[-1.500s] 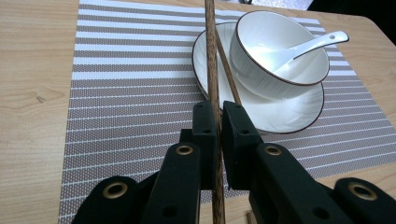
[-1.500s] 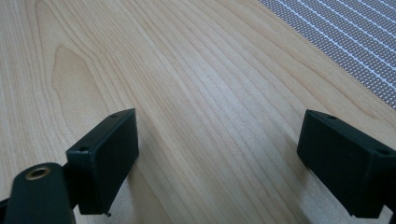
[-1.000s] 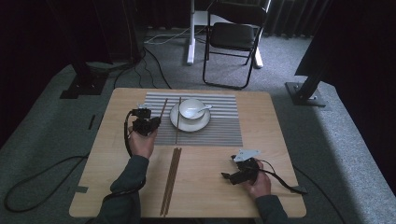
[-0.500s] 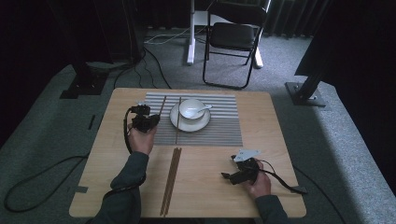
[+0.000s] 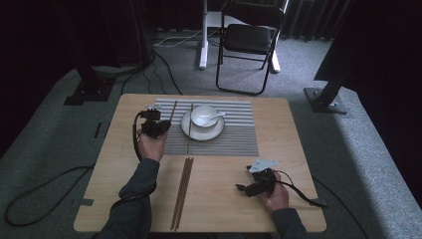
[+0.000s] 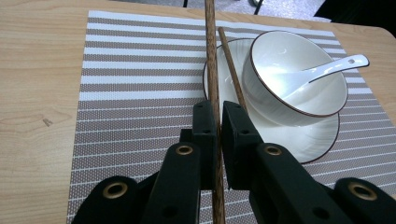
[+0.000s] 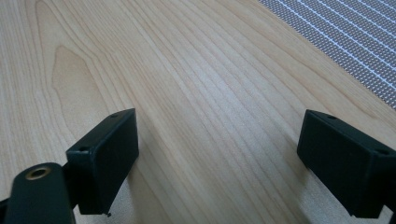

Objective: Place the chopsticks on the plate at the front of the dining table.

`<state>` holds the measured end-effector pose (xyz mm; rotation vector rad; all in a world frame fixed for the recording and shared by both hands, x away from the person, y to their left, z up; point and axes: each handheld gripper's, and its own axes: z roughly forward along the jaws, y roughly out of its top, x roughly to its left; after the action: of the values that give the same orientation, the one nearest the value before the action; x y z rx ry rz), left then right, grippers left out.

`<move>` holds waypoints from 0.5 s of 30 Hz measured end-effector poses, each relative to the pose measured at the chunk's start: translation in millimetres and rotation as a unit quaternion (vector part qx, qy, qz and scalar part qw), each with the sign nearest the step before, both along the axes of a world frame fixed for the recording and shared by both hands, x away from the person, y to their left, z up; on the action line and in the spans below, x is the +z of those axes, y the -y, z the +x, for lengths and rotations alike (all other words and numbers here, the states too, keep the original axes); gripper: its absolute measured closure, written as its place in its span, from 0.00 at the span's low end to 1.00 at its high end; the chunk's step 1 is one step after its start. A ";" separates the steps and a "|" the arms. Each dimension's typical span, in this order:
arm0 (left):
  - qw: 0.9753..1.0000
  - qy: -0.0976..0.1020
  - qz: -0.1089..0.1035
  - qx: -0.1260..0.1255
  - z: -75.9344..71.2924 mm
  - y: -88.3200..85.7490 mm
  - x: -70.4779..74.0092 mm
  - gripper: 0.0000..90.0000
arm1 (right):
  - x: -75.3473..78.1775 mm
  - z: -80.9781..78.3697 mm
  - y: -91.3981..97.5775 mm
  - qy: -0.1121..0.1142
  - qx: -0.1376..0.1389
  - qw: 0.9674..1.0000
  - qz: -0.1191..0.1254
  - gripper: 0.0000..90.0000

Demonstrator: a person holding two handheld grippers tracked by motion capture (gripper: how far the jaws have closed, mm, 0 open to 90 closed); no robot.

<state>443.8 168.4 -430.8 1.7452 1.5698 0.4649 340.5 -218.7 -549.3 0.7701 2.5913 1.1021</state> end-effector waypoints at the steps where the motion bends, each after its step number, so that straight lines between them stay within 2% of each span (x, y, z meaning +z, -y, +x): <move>1: 1.000 0.000 -0.001 0.002 0.7 0.0 -0.1 0.94 | 0.1 -0.1 0.0 0.000 0.000 1.000 0.000 0.13; 15: 1.000 -0.004 -0.004 0.006 10.4 3.8 0.8 0.94 | 0.0 0.0 0.0 0.000 0.000 1.000 0.000 0.13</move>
<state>454.2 164.5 -430.0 1.7336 1.5876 0.4566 340.5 -218.7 -549.3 0.7701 2.5913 1.1020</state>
